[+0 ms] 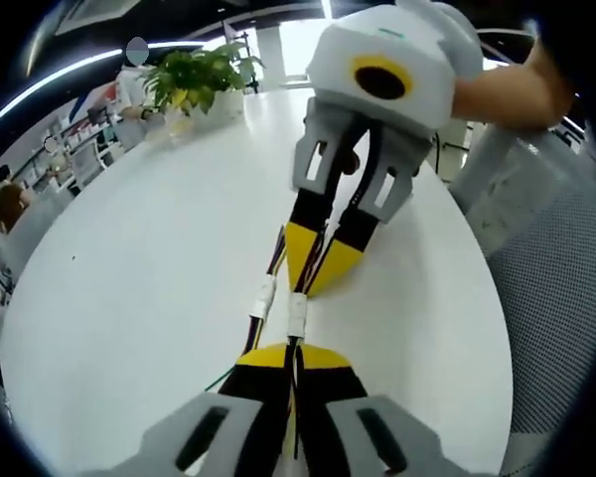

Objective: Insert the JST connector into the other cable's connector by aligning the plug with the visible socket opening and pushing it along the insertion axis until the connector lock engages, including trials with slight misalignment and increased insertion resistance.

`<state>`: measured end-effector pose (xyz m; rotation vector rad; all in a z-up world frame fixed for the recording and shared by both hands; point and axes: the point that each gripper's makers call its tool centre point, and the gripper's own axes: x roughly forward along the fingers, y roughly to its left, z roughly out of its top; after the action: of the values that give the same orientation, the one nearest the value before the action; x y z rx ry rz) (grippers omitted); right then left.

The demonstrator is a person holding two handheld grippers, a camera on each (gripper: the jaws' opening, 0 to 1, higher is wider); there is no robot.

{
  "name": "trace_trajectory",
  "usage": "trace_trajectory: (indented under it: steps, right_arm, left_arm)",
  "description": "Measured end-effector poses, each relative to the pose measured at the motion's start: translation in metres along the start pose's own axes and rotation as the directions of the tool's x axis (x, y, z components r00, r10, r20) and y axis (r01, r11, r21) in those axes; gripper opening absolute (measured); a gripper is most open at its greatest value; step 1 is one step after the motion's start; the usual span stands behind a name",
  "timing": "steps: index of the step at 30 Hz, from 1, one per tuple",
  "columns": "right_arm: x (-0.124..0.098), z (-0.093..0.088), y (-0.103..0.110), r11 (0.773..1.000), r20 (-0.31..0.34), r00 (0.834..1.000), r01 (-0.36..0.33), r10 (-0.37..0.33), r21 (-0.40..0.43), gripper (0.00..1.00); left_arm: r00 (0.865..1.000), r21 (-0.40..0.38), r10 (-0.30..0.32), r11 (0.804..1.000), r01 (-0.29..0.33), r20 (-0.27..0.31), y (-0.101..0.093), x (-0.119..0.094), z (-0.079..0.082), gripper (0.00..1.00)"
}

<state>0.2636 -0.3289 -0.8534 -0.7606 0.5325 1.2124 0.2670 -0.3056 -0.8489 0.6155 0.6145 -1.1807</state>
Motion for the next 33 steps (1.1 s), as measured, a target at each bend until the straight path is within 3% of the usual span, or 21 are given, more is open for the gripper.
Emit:
trace_trajectory:
  steps: [21,26,33]
  right_arm:
    - [-0.004,0.0,-0.002,1.0,-0.033,0.999,0.016,-0.016,-0.015,0.06]
    - [-0.012,0.009,-0.006,1.0,-0.005,1.0,0.03,-0.03,0.008,0.07]
    - [-0.026,0.007,-0.013,0.996,0.0,0.999,0.046,-0.046,0.083,0.12]
  left_arm:
    - [1.0,-0.01,-0.003,1.0,0.004,0.022,-0.003,-0.002,0.004,0.05]
    - [1.0,-0.027,0.011,1.0,-0.01,0.029,-0.001,-0.012,0.007,0.09]
    - [0.996,-0.053,0.079,0.996,-0.077,0.045,0.006,-0.041,0.013,0.15]
